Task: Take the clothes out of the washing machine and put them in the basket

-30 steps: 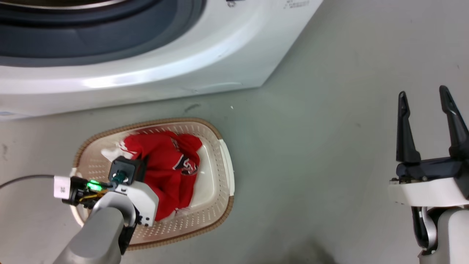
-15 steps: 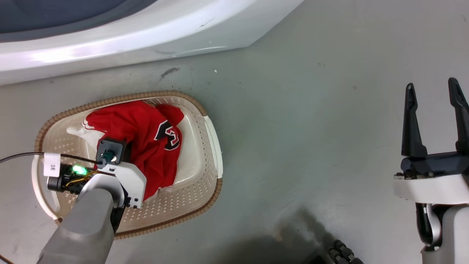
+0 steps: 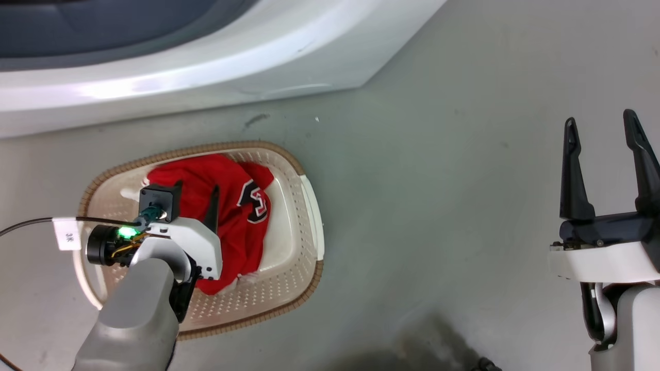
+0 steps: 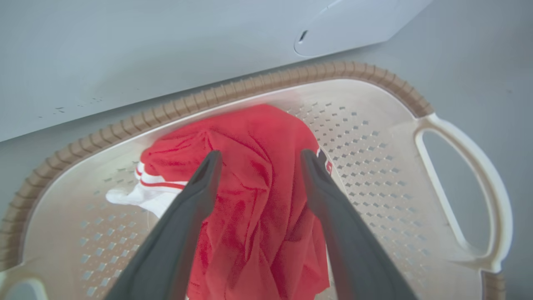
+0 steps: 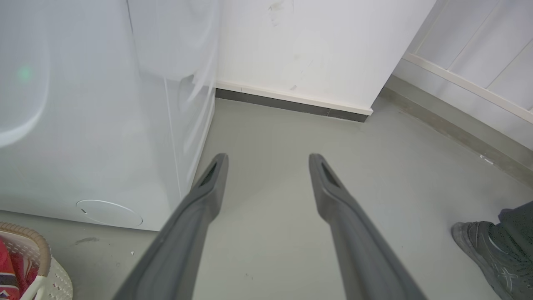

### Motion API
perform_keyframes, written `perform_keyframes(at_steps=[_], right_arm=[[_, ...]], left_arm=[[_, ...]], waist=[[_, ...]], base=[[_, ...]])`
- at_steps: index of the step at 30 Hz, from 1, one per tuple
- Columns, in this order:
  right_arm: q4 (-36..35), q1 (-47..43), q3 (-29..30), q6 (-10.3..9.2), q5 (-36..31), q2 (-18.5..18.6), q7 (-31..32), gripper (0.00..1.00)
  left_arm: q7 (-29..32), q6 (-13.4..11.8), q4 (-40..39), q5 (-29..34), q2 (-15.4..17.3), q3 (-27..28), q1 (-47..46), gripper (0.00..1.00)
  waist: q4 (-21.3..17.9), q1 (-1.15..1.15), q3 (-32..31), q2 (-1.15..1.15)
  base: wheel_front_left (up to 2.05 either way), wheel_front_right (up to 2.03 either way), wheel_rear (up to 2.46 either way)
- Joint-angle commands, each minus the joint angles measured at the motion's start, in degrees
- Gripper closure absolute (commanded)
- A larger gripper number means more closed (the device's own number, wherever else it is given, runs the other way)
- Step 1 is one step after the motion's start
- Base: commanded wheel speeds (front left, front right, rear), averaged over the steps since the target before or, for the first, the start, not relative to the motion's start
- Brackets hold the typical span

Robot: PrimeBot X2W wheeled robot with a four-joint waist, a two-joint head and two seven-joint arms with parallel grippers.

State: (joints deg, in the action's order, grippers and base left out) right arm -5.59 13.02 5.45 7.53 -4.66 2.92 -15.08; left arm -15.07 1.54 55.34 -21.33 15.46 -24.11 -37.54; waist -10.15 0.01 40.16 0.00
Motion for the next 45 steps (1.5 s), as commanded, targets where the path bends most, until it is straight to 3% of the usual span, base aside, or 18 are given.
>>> perform_keyframes(at_steps=[1,13,24,32,45], right_arm=[[0.5,-0.3,0.2,-0.08,-0.6,-0.1,-0.1,0.0],[4.1,-3.6,0.5,-0.08,-3.2,-0.1,-0.1,0.0],[6.2,-9.2,-0.2,-0.08,-3.8,0.0,-0.1,0.0],[6.0,-13.2,-0.9,-0.08,-3.3,-0.1,-0.1,0.0],[3.7,-20.7,-0.7,-0.08,1.8,-0.1,-0.1,0.0]], left_arm=[[-0.1,0.4,-2.8,-0.2,-0.6,1.9,1.7,0.0],[-0.1,1.6,-28.0,6.4,-3.1,16.0,15.5,0.0],[-0.1,2.1,-46.9,12.7,-8.9,27.6,31.6,0.0],[-0.1,2.9,-54.1,16.3,-11.0,27.3,39.7,0.0],[-0.1,0.2,-56.3,20.3,-12.4,24.6,47.9,0.0]], waist=[[1.5,-0.01,-3.8,0.0],[6.6,-0.01,-19.0,0.0],[9.9,-0.01,-31.8,0.0],[10.4,-0.01,-36.8,0.0],[9.8,-0.01,-40.9,0.0]], base=[[0.0,0.0,0.0],[0.0,0.0,0.0],[0.0,0.0,0.0],[0.0,0.0,0.0],[0.0,0.0,0.0]])
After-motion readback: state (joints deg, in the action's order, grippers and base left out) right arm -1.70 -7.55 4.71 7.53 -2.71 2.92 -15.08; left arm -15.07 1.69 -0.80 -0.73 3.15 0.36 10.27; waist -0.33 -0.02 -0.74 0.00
